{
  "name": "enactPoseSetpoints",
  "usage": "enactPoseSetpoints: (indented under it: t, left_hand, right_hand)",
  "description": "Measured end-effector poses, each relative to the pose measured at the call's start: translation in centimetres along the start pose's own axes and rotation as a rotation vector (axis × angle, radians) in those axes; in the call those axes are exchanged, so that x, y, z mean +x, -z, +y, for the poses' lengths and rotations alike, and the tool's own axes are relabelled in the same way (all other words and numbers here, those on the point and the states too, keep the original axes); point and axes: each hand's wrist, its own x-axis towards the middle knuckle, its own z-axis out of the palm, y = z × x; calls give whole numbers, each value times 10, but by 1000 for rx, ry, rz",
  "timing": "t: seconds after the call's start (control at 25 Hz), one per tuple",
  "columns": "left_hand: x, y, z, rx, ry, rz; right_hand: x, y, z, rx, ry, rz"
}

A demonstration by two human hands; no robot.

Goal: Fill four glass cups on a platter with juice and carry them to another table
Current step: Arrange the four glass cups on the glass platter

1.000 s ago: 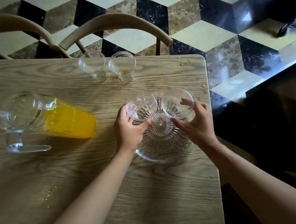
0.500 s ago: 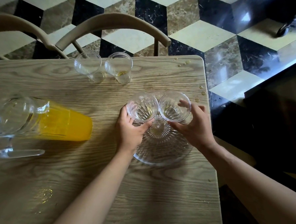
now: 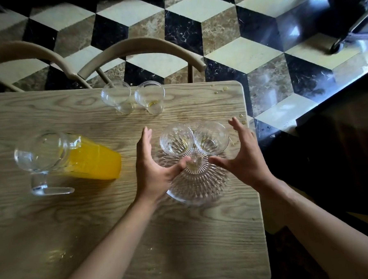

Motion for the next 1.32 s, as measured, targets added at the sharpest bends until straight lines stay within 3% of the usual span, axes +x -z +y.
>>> enactPoseSetpoints:
  t: [0.44,0.72,0.92,1.12,1.32]
  left_hand:
    - [21,44,101,137,-163,105]
    - [51,96,158,122,-215,276]
    - [91,166,152,336,-184,133]
    - [142,210,86,477,-62,-87]
    - [181,230,10,462,20,-280]
  right_hand:
    - [53,44,-96,51,214,-117]
    - [121,47,-143,92,368,-187]
    - [148,23,-141,57,327,-240]
    - [159,-19,-113,-17,232,-301]
    - [173,-49,-80,-31,101,-383]
